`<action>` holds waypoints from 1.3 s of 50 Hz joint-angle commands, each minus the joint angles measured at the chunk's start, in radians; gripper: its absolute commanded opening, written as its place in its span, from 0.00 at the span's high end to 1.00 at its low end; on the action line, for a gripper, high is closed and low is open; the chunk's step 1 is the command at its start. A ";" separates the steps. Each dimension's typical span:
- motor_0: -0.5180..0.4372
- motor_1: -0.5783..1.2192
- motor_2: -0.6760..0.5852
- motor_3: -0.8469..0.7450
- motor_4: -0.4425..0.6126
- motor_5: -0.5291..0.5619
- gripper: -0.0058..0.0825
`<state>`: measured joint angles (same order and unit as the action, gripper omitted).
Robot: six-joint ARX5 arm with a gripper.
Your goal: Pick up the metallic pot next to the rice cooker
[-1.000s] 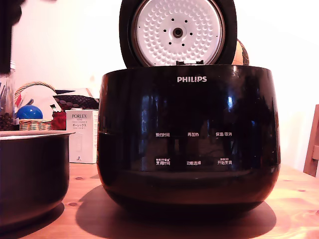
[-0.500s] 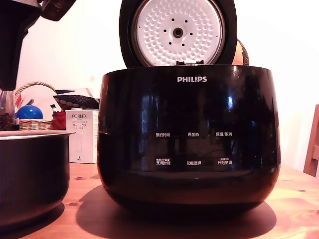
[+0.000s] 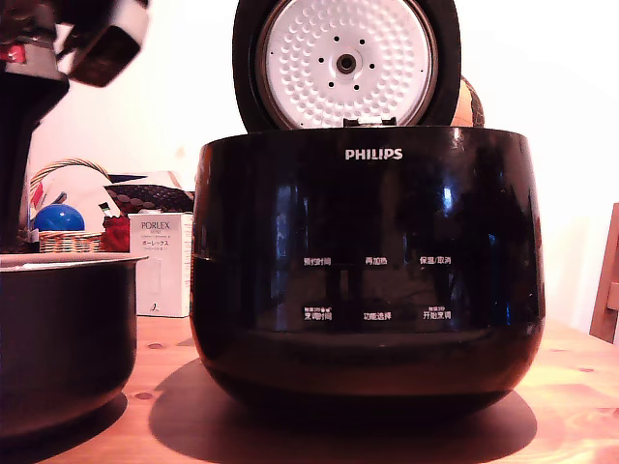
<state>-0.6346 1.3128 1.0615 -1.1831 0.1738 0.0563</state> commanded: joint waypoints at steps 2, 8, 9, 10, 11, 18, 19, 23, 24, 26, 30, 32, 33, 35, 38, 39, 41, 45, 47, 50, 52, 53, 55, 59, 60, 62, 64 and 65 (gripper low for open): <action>0.000 -0.054 -0.006 0.027 0.001 -0.004 0.61; 0.000 -0.081 -0.017 0.051 0.001 -0.006 0.48; -0.001 -0.085 -0.021 0.056 0.001 -0.008 0.48; -0.001 -0.089 -0.026 0.060 0.001 -0.008 0.47; -0.001 -0.091 -0.032 0.062 0.001 -0.008 0.47; 0.000 -0.112 -0.069 0.096 -0.002 -0.007 0.46; 0.000 -0.117 -0.074 0.105 -0.006 -0.007 0.46; 0.000 -0.137 -0.095 0.135 -0.011 -0.004 0.45; 0.001 -0.142 -0.101 0.142 -0.011 -0.004 0.44; 0.002 -0.150 -0.112 0.150 -0.015 -0.004 0.42; 0.003 -0.156 -0.130 0.155 -0.028 -0.005 0.41; 0.005 -0.156 -0.139 0.158 -0.030 -0.005 0.41; 0.006 -0.156 -0.142 0.159 -0.037 -0.005 0.41; 0.008 -0.156 -0.151 0.162 -0.042 -0.005 0.41; 0.008 -0.156 -0.166 0.169 -0.060 -0.004 0.41; 0.008 -0.156 -0.172 0.172 -0.060 -0.004 0.41; 0.008 -0.156 -0.186 0.186 -0.067 -0.004 0.41; 0.008 -0.156 -0.214 0.199 -0.070 -0.004 0.41; 0.008 -0.156 -0.223 0.206 -0.076 -0.004 0.41; 0.008 -0.156 -0.233 0.217 -0.080 -0.003 0.41; 0.009 -0.156 -0.236 0.222 -0.086 -0.003 0.41; 0.009 -0.156 -0.237 0.223 -0.088 -0.003 0.41; 0.009 -0.154 -0.238 0.223 -0.092 0.001 0.43; 0.009 -0.154 -0.238 0.225 -0.105 0.005 0.48; 0.009 -0.154 -0.238 0.226 -0.105 0.005 0.49; 0.009 -0.154 -0.238 0.227 -0.105 0.014 0.50; 0.009 -0.153 -0.238 0.228 -0.104 0.014 0.50; 0.009 -0.151 -0.239 0.228 -0.104 0.023 0.50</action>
<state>-0.6277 1.1557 0.8375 -0.9630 0.0723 0.0624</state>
